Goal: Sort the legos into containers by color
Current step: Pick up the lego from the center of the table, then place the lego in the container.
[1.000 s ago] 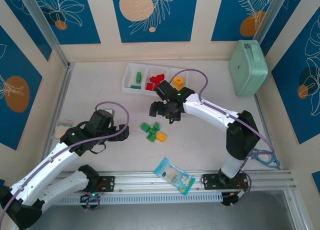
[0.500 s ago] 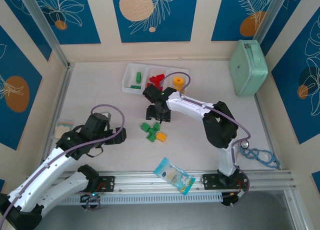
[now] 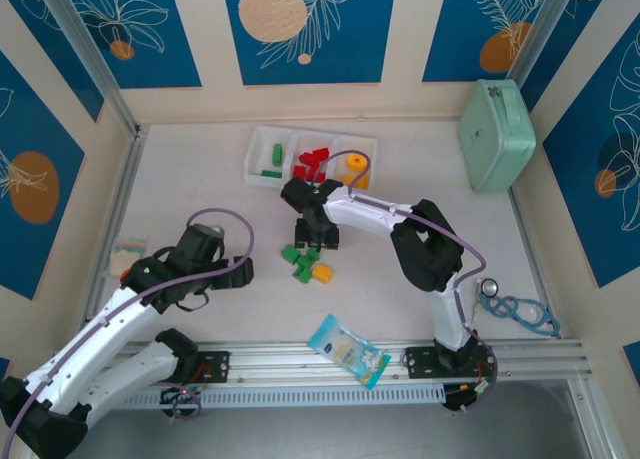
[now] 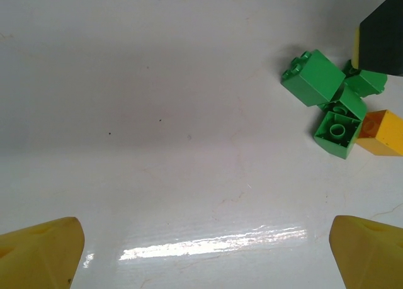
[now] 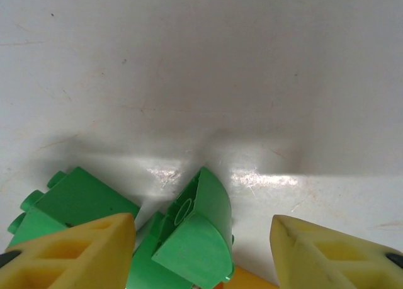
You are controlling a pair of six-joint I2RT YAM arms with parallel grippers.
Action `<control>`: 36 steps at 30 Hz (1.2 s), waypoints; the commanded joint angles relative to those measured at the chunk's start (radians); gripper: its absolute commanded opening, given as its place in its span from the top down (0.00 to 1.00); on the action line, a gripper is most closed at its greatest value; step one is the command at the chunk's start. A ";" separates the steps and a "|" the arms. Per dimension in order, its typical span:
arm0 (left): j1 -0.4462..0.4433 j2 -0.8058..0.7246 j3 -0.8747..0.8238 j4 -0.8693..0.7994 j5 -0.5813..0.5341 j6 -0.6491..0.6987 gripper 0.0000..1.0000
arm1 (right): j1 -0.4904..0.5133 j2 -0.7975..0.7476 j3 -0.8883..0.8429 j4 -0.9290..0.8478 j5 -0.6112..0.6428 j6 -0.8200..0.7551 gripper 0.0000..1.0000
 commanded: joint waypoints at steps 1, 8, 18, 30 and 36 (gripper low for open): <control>0.014 0.014 -0.006 0.021 0.022 0.016 0.01 | 0.007 0.034 0.012 -0.013 -0.012 -0.005 0.46; 0.030 0.046 0.011 0.018 0.025 0.031 0.01 | -0.003 0.061 0.013 -0.011 -0.024 -0.010 0.57; 0.047 0.054 0.016 0.015 0.030 0.035 0.01 | -0.009 0.007 0.035 -0.005 -0.041 -0.031 0.79; 0.060 0.052 0.029 0.011 0.027 0.018 0.01 | -0.018 -0.121 0.111 0.021 -0.023 -0.096 0.87; 0.067 0.023 0.051 0.001 0.006 -0.034 0.01 | -0.051 -0.112 0.185 0.168 -0.011 -0.151 0.89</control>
